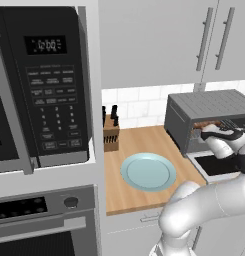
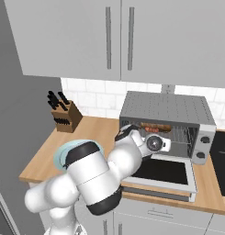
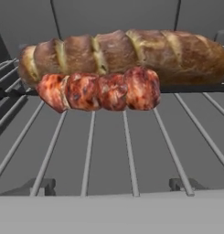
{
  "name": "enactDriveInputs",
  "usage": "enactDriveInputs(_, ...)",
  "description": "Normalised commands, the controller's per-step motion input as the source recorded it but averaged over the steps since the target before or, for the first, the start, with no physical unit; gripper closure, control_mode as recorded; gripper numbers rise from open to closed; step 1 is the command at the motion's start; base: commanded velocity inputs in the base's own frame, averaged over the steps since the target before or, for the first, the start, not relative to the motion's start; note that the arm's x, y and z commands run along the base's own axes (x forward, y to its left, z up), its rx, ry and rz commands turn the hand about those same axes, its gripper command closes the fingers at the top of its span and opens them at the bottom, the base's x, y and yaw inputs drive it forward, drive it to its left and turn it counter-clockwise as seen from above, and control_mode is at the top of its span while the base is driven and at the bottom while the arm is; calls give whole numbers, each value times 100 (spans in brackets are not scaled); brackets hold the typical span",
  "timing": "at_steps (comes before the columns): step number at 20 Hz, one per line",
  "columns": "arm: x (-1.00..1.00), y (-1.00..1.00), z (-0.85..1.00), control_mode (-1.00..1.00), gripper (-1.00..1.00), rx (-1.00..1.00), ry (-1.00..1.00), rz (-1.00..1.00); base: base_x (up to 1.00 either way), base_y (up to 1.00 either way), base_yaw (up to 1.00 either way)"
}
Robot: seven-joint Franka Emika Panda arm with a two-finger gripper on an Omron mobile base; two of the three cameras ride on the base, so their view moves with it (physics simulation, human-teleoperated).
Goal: Pick up the kebab skewer and baguette bread, and place them inside the toaster oven. Close the toaster oven door and start by setting the timer.
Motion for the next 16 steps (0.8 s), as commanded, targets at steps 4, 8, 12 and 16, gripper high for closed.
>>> enactDriveInputs(4,0,-3,0,-100,-100,0,0,0,0,0,0)
enactDriveInputs(8,-47,-18,15,-100,-100,0,0,0,0,0,0)
enactDriveInputs(12,-60,-18,43,-100,-100,0,0,0,0,0,0)
enactDriveInputs(16,-52,-13,34,-100,-100,0,0,0,0,0,0)
